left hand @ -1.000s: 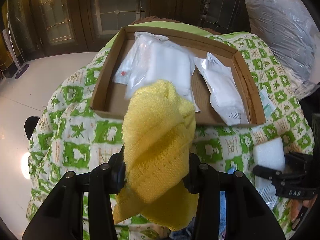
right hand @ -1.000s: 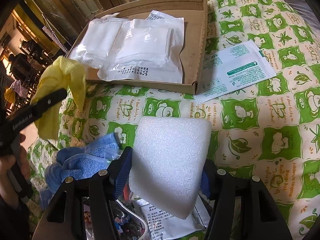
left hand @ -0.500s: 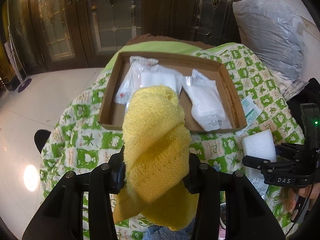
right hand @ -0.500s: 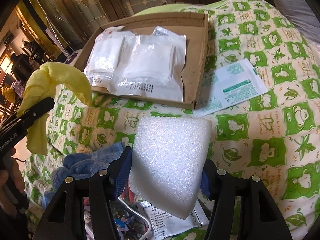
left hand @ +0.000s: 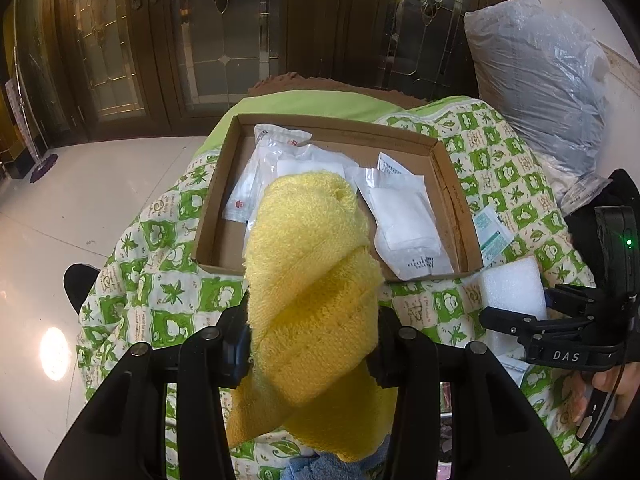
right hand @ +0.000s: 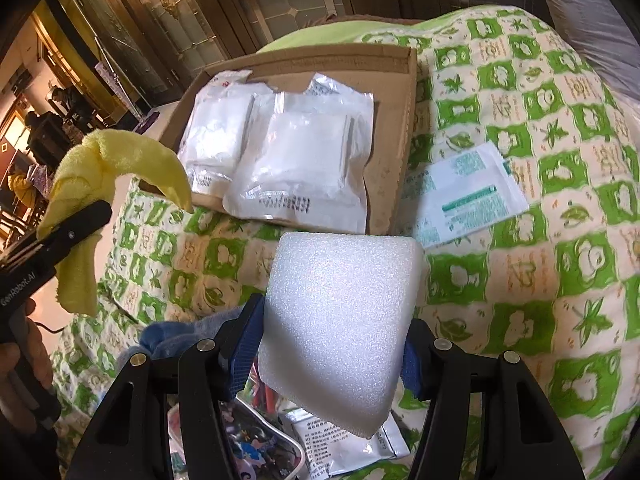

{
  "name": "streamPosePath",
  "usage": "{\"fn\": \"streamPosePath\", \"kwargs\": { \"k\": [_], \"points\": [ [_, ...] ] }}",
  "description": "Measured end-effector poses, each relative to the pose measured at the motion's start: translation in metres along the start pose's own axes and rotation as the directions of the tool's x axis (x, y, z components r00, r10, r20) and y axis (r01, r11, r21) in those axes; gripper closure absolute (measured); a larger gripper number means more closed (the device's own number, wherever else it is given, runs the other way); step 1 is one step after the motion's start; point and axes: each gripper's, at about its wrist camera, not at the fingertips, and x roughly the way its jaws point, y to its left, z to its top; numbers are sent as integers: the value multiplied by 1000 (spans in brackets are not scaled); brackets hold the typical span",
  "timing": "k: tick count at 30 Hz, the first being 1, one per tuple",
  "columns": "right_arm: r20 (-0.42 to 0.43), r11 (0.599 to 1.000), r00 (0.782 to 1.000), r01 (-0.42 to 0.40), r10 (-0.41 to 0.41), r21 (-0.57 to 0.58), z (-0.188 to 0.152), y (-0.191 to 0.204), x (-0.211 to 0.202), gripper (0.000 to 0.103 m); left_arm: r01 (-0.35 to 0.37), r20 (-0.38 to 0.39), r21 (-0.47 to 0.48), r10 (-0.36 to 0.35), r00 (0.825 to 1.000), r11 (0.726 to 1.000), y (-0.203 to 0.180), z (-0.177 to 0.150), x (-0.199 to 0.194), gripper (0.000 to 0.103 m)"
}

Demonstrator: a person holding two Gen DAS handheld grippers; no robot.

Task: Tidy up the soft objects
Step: 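Carry the yellow towel and foam block toward the tray with both tools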

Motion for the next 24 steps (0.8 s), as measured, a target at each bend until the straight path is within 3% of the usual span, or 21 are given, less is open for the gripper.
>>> {"fn": "streamPosePath", "kwargs": {
  "k": [11,16,24],
  "points": [
    [46,1000,999,-11,12,-14,32,8,-9,44,-26,54,-4,26,998,1000,18,54,-3,60],
    [50,1000,999,-13,14,-17,46,10,-3,44,-60,62,-5,60,996,998,29,81,13,60],
    [56,1000,998,-11,12,-5,74,7,17,44,-92,49,-49,95,994,995,50,94,50,60]
  ]
}}
